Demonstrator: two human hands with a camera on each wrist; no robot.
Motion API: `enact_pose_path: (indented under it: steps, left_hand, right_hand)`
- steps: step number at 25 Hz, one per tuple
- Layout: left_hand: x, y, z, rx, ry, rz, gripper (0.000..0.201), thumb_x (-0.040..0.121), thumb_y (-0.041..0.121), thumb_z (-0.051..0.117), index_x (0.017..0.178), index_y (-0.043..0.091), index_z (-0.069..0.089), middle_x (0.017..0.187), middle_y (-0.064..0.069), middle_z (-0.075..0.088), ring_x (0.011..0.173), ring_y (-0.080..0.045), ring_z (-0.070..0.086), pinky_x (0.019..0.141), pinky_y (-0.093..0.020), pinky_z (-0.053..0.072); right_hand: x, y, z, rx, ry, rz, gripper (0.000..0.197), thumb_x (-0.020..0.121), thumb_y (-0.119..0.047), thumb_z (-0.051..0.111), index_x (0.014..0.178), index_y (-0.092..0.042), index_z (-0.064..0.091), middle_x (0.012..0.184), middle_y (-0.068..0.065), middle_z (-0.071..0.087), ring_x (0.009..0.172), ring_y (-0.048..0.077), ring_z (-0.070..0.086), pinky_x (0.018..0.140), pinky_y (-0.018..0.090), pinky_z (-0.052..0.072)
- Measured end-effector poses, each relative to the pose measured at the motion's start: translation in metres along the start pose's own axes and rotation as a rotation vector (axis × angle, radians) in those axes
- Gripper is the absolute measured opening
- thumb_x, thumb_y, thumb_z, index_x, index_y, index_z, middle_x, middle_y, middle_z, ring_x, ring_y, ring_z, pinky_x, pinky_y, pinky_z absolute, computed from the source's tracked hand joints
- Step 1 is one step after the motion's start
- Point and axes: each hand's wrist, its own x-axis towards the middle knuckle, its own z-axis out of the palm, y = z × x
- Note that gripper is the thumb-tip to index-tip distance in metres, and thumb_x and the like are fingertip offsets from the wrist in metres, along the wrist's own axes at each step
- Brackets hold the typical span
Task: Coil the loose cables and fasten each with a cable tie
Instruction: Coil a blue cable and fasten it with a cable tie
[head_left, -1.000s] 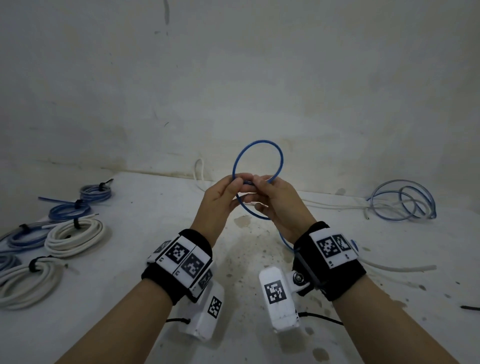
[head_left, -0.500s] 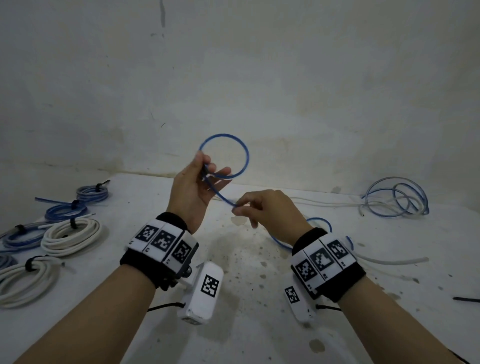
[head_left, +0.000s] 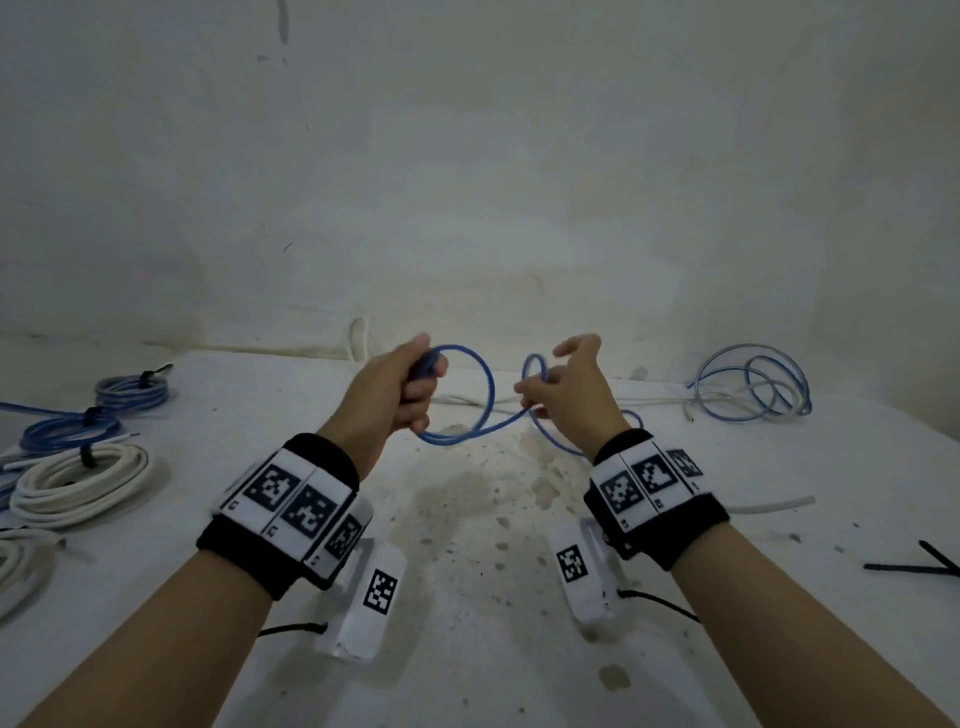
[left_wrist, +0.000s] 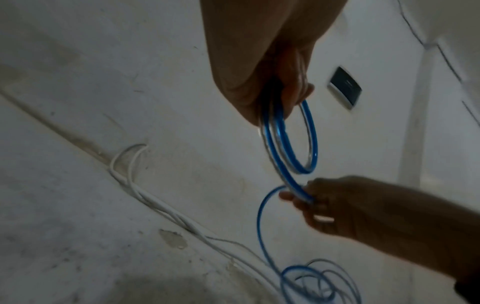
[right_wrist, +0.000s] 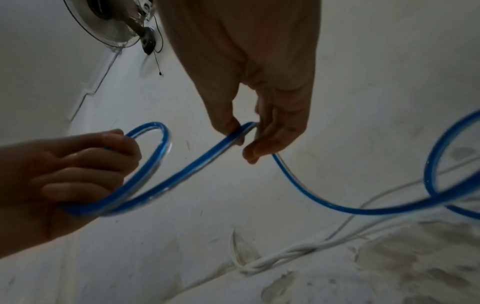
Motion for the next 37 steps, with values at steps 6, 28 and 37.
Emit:
enact_pose_path:
  steps: [6, 28, 37]
  left_hand:
    - [0.012, -0.013, -0.008, 0.259, -0.080, -0.074, 0.031, 0.094, 0.005, 0.024, 0.091, 0.013, 0.054, 0.049, 0.008, 0.033, 0.039, -0.006, 0.026, 0.043, -0.016, 0.029]
    - [0.017, -0.035, 0.002, 0.415, -0.096, 0.099, 0.024, 0.094, 0.038, 0.029, 0.106, 0.024, 0.043, 0.071, -0.002, 0.052, 0.057, -0.002, 0.053, 0.065, -0.014, 0.044]
    - [0.017, -0.033, -0.002, 0.855, 0.044, 0.440, 0.036, 0.095, 0.032, 0.030, 0.096, 0.019, 0.064, 0.088, 0.003, 0.063, 0.080, -0.002, 0.056, 0.074, -0.011, 0.039]
  right_hand:
    - [0.008, -0.009, 0.019, 0.156, -0.225, -0.207, 0.031, 0.090, 0.010, 0.039, 0.107, -0.011, 0.055, 0.106, 0.009, 0.065, 0.074, 0.009, 0.066, 0.065, 0.021, 0.052]
    - [-0.003, -0.011, 0.026, -0.282, -0.493, -0.239, 0.031, 0.098, -0.024, 0.039, 0.071, -0.011, 0.045, 0.065, -0.002, 0.042, 0.055, 0.012, 0.039, 0.059, 0.025, 0.034]
    - [0.003, -0.008, -0.009, -0.350, -0.608, -0.226, 0.035, 0.099, -0.023, 0.038, 0.065, -0.017, 0.037, 0.059, -0.006, 0.034, 0.048, 0.008, 0.031, 0.051, 0.017, 0.029]
